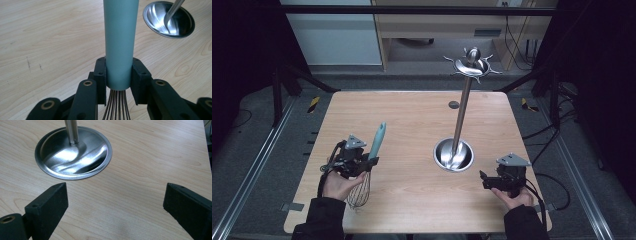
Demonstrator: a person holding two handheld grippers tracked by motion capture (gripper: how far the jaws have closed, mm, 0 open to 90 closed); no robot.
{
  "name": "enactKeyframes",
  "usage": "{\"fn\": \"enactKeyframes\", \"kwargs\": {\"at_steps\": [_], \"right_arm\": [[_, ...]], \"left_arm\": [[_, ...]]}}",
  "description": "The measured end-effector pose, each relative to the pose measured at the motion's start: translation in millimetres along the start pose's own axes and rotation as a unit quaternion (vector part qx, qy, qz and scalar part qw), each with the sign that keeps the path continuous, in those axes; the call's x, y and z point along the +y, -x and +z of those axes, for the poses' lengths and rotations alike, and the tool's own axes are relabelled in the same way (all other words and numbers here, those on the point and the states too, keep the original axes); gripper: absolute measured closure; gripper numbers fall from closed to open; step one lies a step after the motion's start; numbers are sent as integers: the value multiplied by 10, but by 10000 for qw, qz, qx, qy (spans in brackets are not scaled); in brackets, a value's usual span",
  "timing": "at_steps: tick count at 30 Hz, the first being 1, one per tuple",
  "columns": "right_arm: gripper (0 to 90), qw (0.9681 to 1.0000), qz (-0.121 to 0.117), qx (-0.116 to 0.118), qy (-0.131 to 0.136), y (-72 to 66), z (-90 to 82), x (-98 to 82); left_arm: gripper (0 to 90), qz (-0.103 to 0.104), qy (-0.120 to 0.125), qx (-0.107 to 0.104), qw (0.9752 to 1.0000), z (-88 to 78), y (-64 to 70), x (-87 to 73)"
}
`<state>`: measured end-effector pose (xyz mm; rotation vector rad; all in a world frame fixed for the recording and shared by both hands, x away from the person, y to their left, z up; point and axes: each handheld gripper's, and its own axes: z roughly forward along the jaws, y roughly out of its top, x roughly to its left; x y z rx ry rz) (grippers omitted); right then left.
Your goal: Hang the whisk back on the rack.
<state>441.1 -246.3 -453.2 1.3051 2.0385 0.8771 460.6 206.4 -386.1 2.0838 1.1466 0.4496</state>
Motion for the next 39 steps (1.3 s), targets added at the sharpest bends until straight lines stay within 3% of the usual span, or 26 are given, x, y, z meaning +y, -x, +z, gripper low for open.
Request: {"fn": "enactKeyframes", "kwargs": {"at_steps": [8,19,27,39], "right_arm": [[61,10000,20,7,6,2,-1,1],[62,10000,18,-15,25,12,-2,-2],[61,10000,59,1,34,16,3,-5],[62,10000,51,10,79,22,2,-4]], "left_arm": [[692,7,380,61,9993,-120,12,25],[691,-96,962,47,9953,-278,16,83],[691,-140,1180,-49,9929,-341,36,164],[691,61,1473,-218,9888,-418,167,379]]}}
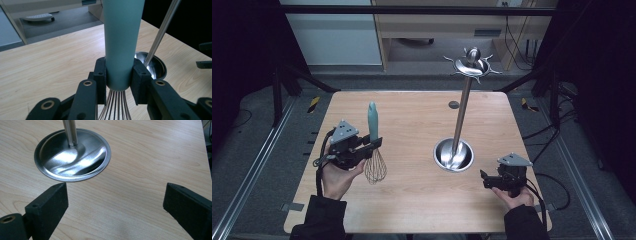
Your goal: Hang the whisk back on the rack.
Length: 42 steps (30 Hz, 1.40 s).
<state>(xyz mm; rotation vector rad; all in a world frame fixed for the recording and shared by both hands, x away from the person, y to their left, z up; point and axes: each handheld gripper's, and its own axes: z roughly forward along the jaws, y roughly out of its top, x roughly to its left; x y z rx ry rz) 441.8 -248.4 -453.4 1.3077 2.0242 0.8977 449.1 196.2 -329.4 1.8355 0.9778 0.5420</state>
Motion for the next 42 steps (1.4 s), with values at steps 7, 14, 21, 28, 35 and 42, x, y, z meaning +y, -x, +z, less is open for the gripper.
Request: {"fn": "enactKeyframes", "kwargs": {"at_steps": [7,14,21,28,35,42], "right_arm": [[61,10000,20,-8,-5,-3,-1,3],[62,10000,23,-3,1,-6,-4,7],[61,10000,21,0,11,-1,-4,9],[61,10000,2,-9,21,3,-4,11],[60,10000,-8,-16,41,7,-3,11],[60,10000,-14,-18,54,14,-5,11]], "left_arm": [[691,15,112,-109,9999,33,63,130],[691,102,179,-240,9995,86,187,270],[691,162,228,-353,9990,149,288,379],[691,256,240,-447,9984,195,385,496],[690,345,283,-530,9976,231,485,615],[691,449,323,-610,9966,261,588,718]]}}
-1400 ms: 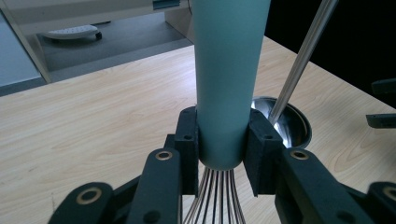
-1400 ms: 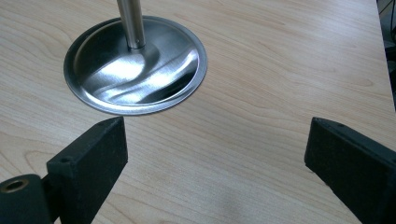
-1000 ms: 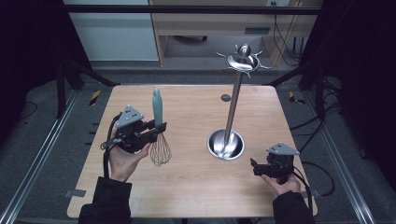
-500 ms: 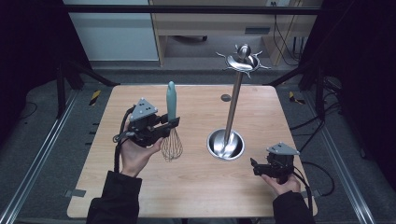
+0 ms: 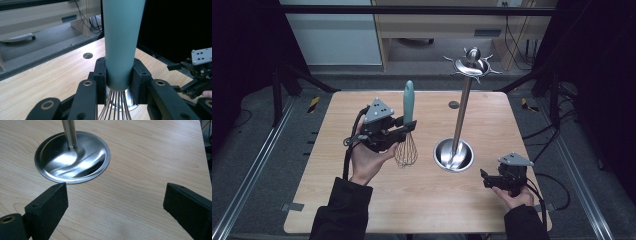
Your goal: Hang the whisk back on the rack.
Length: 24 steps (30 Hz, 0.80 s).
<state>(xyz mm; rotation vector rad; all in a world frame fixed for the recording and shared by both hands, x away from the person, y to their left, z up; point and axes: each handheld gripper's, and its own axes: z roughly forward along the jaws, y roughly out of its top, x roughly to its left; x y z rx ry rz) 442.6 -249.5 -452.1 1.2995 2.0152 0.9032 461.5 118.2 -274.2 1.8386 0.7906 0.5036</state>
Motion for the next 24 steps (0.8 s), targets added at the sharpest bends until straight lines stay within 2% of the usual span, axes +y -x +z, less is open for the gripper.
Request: {"fn": "enactKeyframes", "kwargs": {"at_steps": [6,24], "right_arm": [[59,10000,65,29,-8,-2,-6,3],[59,10000,44,2,3,6,0,5]], "left_arm": [[691,54,32,-74,10000,30,66,79],[690,83,33,-211,9997,190,156,241]]}}
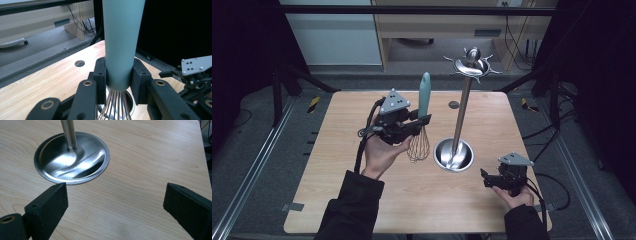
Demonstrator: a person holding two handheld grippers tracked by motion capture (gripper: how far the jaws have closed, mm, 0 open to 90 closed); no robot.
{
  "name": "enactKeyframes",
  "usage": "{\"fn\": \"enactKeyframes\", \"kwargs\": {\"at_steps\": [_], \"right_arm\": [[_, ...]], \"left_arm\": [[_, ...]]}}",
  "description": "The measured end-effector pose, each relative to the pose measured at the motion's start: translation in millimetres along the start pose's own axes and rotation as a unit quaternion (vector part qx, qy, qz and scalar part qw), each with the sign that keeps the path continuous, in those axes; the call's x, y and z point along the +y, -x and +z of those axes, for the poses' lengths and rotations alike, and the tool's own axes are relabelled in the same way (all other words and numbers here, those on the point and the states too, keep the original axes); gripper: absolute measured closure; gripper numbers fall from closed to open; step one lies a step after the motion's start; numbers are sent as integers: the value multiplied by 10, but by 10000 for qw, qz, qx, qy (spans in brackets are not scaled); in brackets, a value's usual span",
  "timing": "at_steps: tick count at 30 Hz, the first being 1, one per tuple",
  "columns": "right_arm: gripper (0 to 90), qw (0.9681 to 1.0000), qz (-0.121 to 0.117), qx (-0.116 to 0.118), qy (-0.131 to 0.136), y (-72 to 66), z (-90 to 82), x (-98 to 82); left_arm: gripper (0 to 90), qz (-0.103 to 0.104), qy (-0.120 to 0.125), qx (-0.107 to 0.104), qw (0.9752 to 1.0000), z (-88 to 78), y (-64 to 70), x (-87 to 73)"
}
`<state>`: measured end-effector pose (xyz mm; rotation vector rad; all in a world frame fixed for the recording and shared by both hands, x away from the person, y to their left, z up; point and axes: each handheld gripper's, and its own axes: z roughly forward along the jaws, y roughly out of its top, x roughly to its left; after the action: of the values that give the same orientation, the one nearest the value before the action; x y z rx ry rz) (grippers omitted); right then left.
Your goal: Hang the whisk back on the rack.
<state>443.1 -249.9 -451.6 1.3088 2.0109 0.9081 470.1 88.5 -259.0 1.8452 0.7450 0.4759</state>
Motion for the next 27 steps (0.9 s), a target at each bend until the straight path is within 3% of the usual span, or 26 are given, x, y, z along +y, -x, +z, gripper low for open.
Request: {"fn": "enactKeyframes", "kwargs": {"at_steps": [27], "right_arm": [[60,10000,6,13,-4,3,4,3]], "left_arm": [[690,5,-225,-9,9997,229,83,157]]}}
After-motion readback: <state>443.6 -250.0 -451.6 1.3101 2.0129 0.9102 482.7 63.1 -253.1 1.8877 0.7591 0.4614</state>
